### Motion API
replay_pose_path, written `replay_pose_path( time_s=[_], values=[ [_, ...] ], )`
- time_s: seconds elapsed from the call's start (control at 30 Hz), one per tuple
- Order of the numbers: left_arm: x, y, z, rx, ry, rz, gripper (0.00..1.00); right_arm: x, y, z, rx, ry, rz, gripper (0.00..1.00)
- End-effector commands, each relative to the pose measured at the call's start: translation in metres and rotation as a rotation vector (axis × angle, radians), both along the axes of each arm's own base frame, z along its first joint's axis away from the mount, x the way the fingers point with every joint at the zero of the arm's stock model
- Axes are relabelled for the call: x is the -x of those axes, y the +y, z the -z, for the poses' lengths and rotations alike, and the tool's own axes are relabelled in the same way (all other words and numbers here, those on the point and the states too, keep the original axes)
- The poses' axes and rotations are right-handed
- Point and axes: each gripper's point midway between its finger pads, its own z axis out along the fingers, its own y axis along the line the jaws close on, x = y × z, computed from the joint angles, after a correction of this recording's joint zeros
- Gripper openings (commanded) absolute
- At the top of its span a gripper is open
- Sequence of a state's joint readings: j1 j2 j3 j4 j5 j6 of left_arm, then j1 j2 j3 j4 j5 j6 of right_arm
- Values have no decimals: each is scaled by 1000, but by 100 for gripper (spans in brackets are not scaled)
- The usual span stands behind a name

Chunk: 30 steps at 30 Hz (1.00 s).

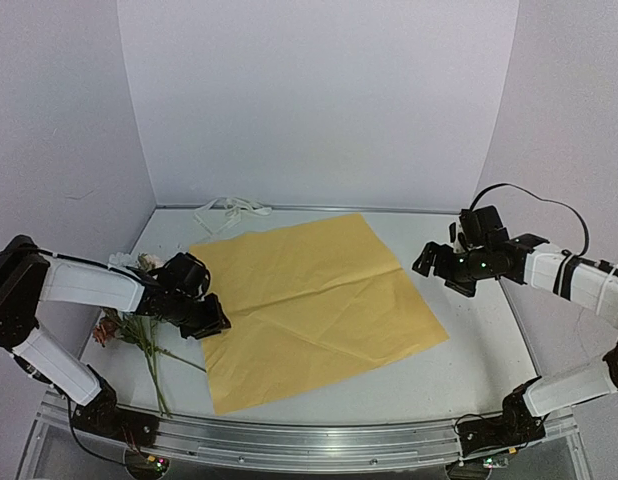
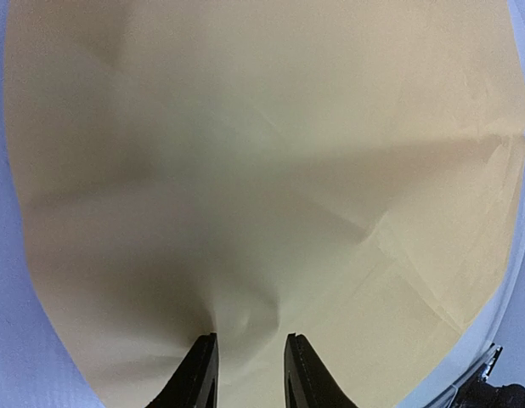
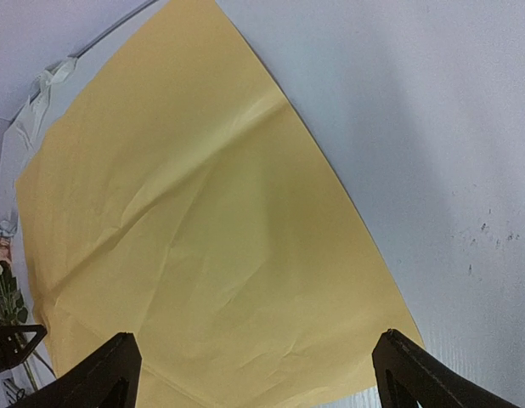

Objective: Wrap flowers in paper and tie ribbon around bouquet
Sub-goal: Adjust the flattened wrapping paper at the center of the board.

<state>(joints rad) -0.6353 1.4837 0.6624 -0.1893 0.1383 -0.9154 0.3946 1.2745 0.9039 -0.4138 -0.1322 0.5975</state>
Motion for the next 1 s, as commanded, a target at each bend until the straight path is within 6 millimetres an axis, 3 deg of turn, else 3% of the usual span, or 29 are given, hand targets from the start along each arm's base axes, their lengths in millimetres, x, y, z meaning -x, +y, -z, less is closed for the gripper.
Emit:
replay_pose_path(
  time_s=[0.0, 0.07, 0.27, 0.47, 0.73, 0.97],
  values=[
    [6, -27, -16, 62, -32, -5, 28, 7, -1, 1, -23, 6, 25, 98],
    [6, -23, -21, 27, -54, -18, 33, 12, 1, 6, -25, 19, 27, 98],
    [4, 20, -41, -84, -139, -109, 49, 33, 8, 24, -26, 54, 40, 98],
    [-1, 55, -29, -93, -127, -130, 60, 52, 10, 44, -70, 77, 67, 98],
    [-9, 46, -18, -5, -146, -76, 78, 61, 6, 45, -81, 60, 79, 98],
    [-7, 41, 3, 33, -114, -77, 77, 62, 5, 42, -89, 47, 78, 98]
  ],
)
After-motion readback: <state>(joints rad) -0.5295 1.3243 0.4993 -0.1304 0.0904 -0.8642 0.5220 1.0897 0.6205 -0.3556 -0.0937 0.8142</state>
